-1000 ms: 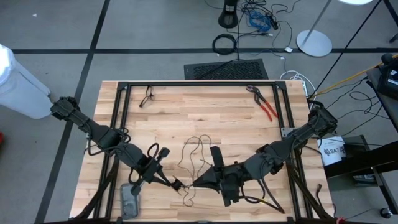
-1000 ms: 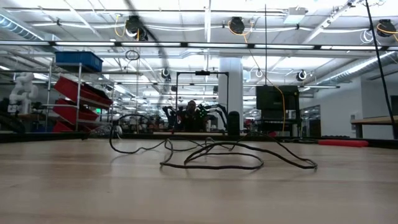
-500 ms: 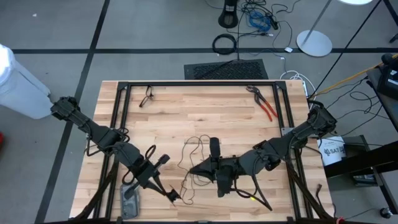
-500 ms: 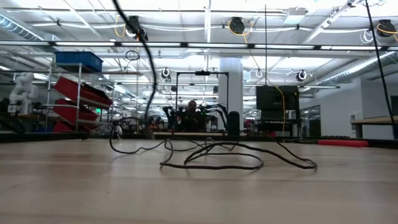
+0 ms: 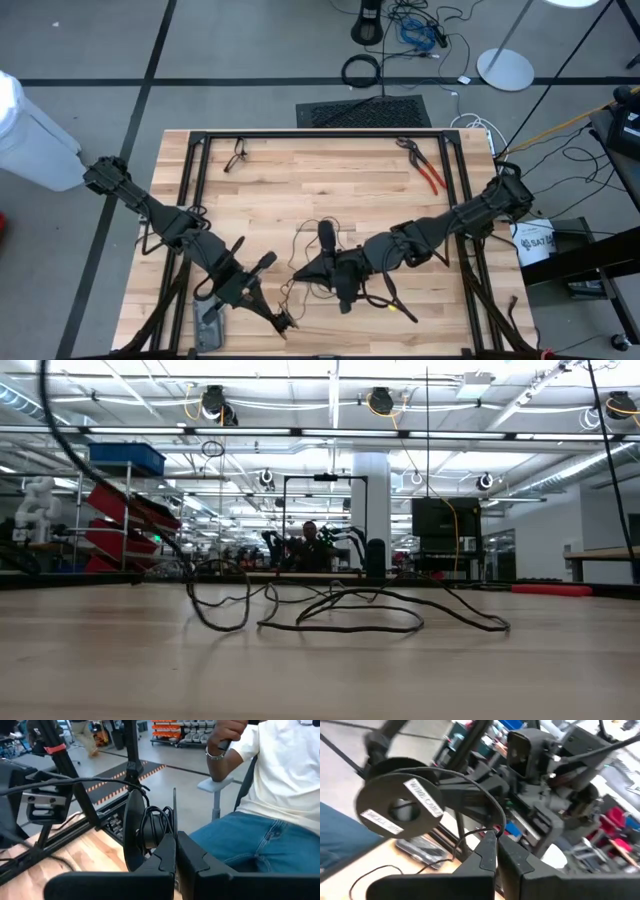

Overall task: Coil cords
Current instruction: Coil the black wire onto the spool

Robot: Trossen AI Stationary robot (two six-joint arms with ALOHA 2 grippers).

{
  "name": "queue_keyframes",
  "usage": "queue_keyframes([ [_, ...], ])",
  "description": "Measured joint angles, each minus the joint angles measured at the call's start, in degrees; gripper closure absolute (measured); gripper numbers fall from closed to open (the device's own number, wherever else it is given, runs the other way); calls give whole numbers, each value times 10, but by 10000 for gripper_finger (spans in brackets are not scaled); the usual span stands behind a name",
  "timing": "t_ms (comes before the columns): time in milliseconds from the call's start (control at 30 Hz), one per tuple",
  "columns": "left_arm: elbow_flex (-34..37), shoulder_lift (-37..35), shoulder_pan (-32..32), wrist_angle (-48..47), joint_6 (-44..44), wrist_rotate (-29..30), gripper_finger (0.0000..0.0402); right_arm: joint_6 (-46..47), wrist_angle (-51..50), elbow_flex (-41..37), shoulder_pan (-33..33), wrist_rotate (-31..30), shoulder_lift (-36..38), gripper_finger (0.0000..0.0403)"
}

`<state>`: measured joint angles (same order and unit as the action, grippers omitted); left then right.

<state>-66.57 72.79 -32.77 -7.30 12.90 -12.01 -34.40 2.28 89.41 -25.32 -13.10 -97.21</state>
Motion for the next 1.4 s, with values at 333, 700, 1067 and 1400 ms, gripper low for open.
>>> queue_keyframes([
  [333,0,0,-7,44,15,-22,400,22,0,0,15,31,-14,403],
  [700,0,0,-33,75,75,-29,400,35,37,0,40,91,-40,402],
  [1067,0,0,-34,72,71,-19,400,36,22,0,38,97,-34,402],
  [1400,0,-21,-34,48,71,92,400,62,-74,0,28,97,-12,402],
])
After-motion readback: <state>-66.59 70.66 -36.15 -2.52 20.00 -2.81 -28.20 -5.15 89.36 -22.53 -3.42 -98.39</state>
